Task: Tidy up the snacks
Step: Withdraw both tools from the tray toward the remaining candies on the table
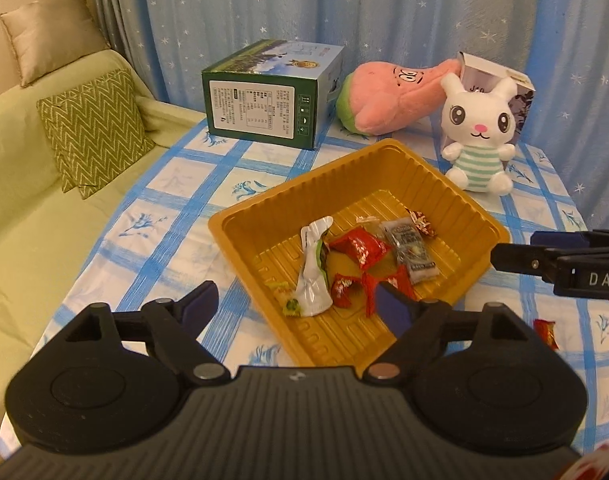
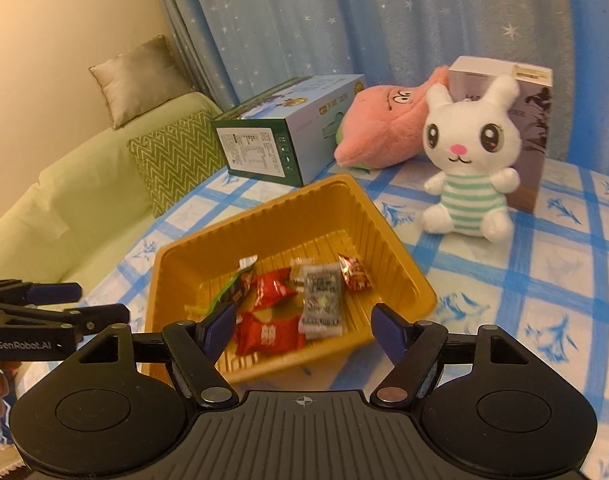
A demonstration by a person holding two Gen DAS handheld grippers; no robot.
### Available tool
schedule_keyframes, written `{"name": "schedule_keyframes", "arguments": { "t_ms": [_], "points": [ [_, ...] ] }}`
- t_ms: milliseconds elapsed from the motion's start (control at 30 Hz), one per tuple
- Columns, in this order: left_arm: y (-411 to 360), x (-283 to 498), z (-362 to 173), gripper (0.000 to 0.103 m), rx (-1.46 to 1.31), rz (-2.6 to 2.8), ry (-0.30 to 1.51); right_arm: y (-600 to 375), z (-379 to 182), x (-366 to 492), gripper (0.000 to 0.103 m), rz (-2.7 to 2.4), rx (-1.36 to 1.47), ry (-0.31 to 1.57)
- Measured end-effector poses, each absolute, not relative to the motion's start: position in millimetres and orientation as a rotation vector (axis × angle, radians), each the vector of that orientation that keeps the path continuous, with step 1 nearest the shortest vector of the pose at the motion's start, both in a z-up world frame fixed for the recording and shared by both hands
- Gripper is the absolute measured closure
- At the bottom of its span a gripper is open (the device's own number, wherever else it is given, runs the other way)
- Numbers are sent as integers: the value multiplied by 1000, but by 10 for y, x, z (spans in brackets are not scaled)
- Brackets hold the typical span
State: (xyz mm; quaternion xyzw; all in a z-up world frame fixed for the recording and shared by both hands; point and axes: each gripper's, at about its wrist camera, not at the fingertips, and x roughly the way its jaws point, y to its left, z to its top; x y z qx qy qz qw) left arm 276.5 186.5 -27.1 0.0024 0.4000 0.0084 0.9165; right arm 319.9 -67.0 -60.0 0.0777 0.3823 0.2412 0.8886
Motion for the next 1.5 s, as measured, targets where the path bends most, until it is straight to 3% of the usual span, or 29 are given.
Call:
{"name": "schedule_keyframes", "arguments": {
  "t_ms": [767,1500],
  "points": [
    [1299,1616,-321,15,-39,-4,894,-1195,-588,1927,29,459,141,873],
    [694,1009,-558,18,-32,-12,954,-1758,-814,1327,29,460,72,952]
  ]
}}
